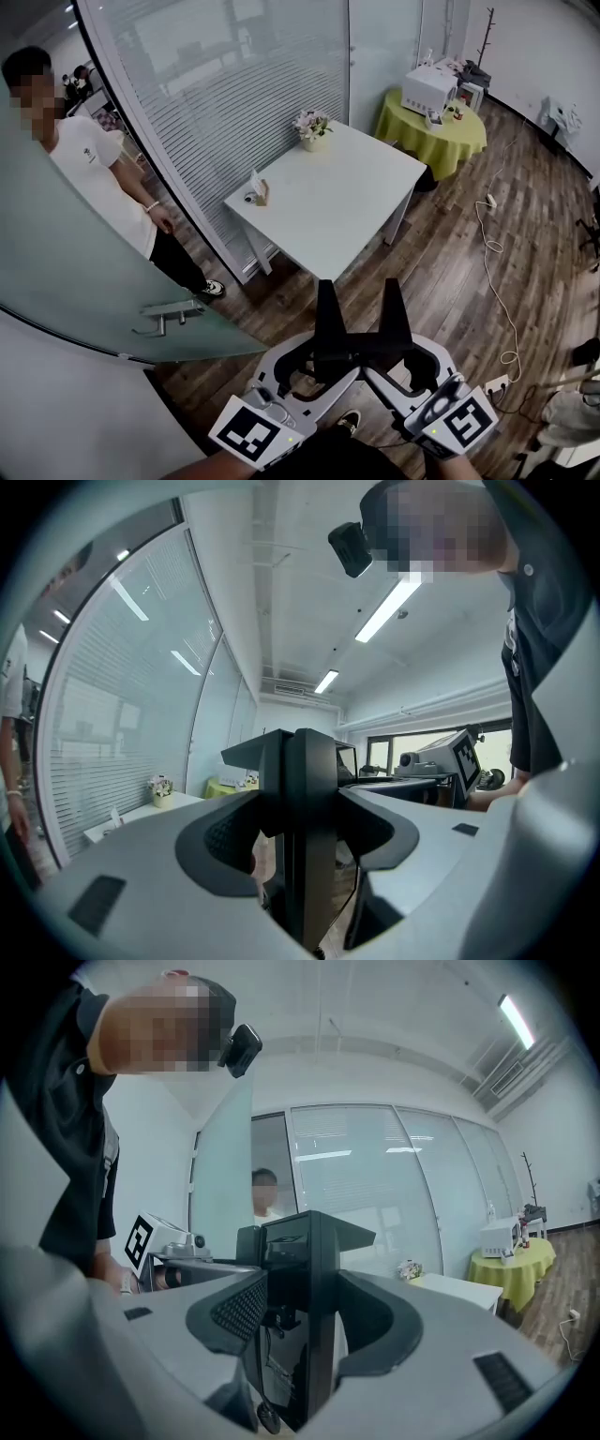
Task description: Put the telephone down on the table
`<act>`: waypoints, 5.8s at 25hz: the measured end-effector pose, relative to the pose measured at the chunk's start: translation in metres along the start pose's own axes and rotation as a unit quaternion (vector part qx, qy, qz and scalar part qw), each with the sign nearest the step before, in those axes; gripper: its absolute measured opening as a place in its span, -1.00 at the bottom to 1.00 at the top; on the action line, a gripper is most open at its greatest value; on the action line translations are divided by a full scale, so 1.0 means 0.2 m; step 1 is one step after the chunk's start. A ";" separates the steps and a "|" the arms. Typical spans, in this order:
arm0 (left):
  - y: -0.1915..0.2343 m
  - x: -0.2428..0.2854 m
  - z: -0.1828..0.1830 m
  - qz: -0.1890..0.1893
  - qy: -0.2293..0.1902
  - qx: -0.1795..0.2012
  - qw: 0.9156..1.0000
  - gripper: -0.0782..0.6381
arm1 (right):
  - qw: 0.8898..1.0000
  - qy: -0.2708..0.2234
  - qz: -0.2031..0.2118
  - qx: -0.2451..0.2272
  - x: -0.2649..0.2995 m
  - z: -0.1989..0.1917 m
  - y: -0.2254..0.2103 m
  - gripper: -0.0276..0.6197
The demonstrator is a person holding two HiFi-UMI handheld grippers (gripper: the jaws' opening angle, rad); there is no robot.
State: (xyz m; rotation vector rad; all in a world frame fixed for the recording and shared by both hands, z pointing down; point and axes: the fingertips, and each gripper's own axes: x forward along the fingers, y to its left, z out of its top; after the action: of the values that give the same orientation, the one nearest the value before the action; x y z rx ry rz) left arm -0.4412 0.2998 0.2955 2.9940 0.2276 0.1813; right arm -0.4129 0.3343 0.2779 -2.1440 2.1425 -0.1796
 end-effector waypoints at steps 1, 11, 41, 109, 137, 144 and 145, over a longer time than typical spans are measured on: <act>-0.01 0.01 0.00 0.002 0.000 0.000 1.000 -0.07 | 1.000 0.004 0.001 -0.004 -0.02 -0.01 -0.02 -0.14; -0.12 0.14 0.01 0.032 -0.002 -0.002 0.999 -0.07 | 1.000 0.014 0.023 -0.013 -0.15 -0.01 -0.14 -0.14; 0.45 0.79 0.12 -0.007 -0.007 0.002 1.000 -0.07 | 0.999 0.019 -0.015 -0.020 0.32 0.07 -0.85 -0.14; 2.24 2.19 -0.23 0.281 0.014 -0.189 0.941 -0.07 | 0.933 0.227 0.275 0.041 1.96 -0.39 -2.62 -0.14; 3.04 2.52 -1.21 0.340 0.083 -0.422 0.836 -0.07 | 0.808 0.475 0.319 0.142 2.64 -1.44 -3.10 -0.14; 3.11 2.54 -1.31 0.352 0.085 -0.438 0.823 -0.07 | 0.799 0.486 0.321 0.150 2.71 -1.55 -3.14 -0.14; 3.12 2.54 -1.32 0.351 0.085 -0.440 0.822 -0.07 | 0.798 0.487 0.320 0.152 2.72 -1.56 -3.14 -0.14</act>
State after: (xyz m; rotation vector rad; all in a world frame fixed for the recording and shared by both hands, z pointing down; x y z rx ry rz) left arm 0.1119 -0.1995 0.6992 1.9872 -0.7558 0.4688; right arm 0.1589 -0.2061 0.6909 -1.0670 2.8561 -1.7058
